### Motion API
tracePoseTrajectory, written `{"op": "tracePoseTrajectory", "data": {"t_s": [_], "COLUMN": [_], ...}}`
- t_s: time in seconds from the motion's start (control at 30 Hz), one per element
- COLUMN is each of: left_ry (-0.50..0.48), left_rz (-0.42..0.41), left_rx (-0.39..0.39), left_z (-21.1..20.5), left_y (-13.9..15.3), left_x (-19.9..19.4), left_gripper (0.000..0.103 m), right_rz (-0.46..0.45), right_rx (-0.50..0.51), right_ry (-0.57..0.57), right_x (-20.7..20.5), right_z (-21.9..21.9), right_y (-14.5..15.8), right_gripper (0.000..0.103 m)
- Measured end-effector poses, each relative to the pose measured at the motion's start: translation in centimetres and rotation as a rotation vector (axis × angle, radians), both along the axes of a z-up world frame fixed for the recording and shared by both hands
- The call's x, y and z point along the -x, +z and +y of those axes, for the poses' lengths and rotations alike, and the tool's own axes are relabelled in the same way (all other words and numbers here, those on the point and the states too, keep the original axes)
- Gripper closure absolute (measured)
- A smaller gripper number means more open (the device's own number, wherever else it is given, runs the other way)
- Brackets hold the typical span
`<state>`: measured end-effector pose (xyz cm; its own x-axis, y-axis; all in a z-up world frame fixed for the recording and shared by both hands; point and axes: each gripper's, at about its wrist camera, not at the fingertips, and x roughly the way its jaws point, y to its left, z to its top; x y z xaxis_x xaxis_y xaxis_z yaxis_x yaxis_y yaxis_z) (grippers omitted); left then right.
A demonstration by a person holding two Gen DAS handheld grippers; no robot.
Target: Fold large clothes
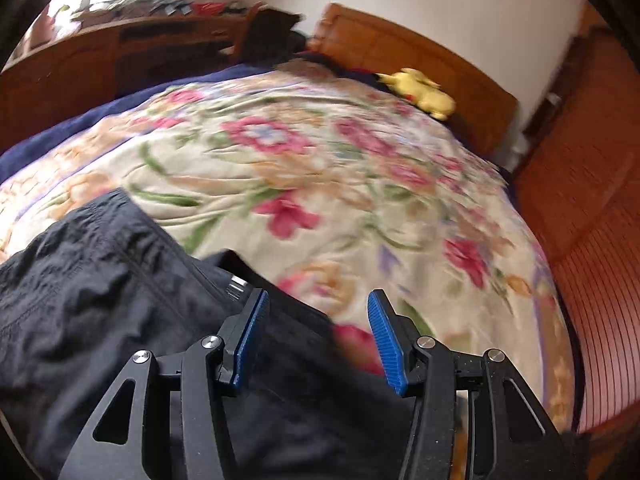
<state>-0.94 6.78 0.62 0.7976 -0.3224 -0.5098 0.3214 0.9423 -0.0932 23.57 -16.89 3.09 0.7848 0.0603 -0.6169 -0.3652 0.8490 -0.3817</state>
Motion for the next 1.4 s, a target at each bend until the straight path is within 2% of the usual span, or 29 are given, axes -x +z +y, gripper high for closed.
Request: {"op": "tracePoseTrajectory", "data": {"t_s": [0.1, 0.23, 0.33, 0.53, 0.67, 0.77, 0.97, 1.1, 1.2, 1.3, 1.4], "left_ry": [-0.005, -0.007, -0.004, 0.005, 0.017, 0.032, 0.067, 0.082, 0.087, 0.087, 0.089], "left_rz": [0.000, -0.001, 0.000, 0.011, 0.018, 0.026, 0.063, 0.086, 0.110, 0.125, 0.140], "left_rx": [-0.002, -0.010, -0.017, -0.042, -0.056, -0.072, -0.101, -0.120, -0.176, -0.188, -0.198], "left_z": [-0.3, -0.5, -0.6, -0.5, -0.4, -0.3, 0.8, 1.1, 0.8, 0.9, 1.1], "left_y": [0.0, -0.1, -0.1, -0.5, -0.7, -0.7, -0.9, -1.5, -2.3, -2.7, -2.9], "left_x": [0.1, 0.1, 0.1, 0.1, 0.3, 0.6, 1.3, 1.6, 1.5, 1.6, 1.7], "left_gripper": [0.024, 0.024, 0.024, 0.024, 0.024, 0.024, 0.024, 0.024, 0.024, 0.024, 0.024], "right_rz": [-0.012, 0.037, 0.095, 0.137, 0.110, 0.089, 0.091, 0.100, 0.081, 0.081, 0.066], "right_rx": [-0.061, -0.087, -0.094, -0.161, -0.142, -0.166, -0.196, -0.148, -0.110, -0.154, -0.146], "right_ry": [-0.043, -0.115, -0.158, -0.164, -0.143, -0.106, -0.080, -0.088, -0.063, -0.081, -0.089], "right_x": [1.7, 2.9, 3.3, 6.1, 10.6, 13.8, 18.2, 19.2, 19.2, 18.8, 18.9], "right_z": [-4.1, -8.2, -10.1, -13.2, -13.2, -13.4, -14.2, -15.1, -15.4, -16.3, -16.2], "right_y": [0.7, -0.8, -2.6, -4.3, -4.3, -3.8, -5.1, -7.2, -8.8, -9.0, -9.0], "right_gripper": [0.049, 0.048, 0.048, 0.049, 0.049, 0.048, 0.048, 0.048, 0.045, 0.044, 0.044]}}
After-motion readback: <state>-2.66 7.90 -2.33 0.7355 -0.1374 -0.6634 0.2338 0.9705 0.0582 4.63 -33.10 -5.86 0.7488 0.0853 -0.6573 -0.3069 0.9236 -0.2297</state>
